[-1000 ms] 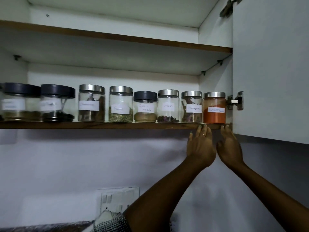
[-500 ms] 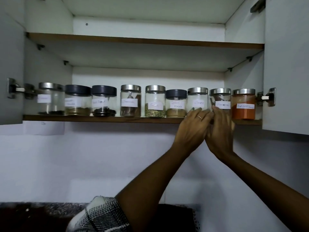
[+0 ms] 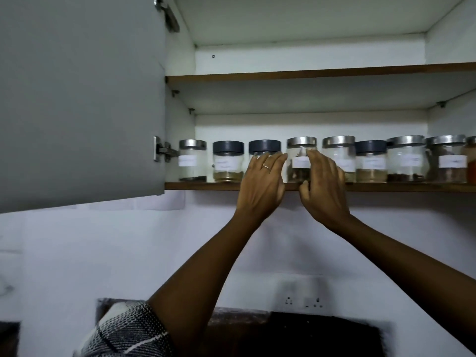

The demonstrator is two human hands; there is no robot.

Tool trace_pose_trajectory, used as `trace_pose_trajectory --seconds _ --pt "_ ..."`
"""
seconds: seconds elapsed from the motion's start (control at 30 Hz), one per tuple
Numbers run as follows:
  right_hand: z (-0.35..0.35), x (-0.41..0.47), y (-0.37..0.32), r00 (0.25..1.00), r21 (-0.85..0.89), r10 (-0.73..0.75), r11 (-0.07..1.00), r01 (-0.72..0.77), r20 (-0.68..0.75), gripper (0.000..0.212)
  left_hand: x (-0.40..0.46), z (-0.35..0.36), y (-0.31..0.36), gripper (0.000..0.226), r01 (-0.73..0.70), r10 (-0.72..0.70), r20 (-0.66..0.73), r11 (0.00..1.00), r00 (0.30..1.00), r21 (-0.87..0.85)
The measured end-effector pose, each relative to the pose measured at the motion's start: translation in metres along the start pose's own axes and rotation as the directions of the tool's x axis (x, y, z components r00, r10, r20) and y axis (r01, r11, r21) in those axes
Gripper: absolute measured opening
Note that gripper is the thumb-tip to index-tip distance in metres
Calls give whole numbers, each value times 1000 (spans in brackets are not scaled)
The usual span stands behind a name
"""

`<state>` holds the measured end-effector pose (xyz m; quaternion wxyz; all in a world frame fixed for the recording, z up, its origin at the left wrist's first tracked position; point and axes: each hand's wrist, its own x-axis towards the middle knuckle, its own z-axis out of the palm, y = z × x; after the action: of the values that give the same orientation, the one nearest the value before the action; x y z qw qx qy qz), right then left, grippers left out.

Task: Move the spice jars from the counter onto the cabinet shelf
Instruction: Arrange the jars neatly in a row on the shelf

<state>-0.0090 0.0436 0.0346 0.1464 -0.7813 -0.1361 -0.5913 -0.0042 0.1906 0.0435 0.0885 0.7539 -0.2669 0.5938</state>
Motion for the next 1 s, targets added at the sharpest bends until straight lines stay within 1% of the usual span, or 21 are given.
trace_pose_trajectory --seconds 0.2,0.43,0.53,0.7,0.8,1.0 --pt "40 1 -71 999 15 -23 1000 22 45 61 -32 -40 -88 46 60 -59 -31 997 998 44" --pt "70 30 -106 989 54 -56 997 49 138 53 -25 -65 -166 42 195 -192 -93 980 977 28" --pt "77 50 -112 983 78 -106 992 95 153 51 -11 -68 -191 44 234 -234 -36 972 972 5" --pt "90 85 -121 971 97 -149 986 132 190 50 7 -58 -212 54 240 -242 124 970 962 35" --pt "98 100 -123 962 109 -149 986 127 227 55 12 -50 -217 59 251 -255 145 967 956 46" --pt "108 112 -121 941 93 -120 991 95 318 63 17 -40 -221 58 258 -261 130 965 957 43"
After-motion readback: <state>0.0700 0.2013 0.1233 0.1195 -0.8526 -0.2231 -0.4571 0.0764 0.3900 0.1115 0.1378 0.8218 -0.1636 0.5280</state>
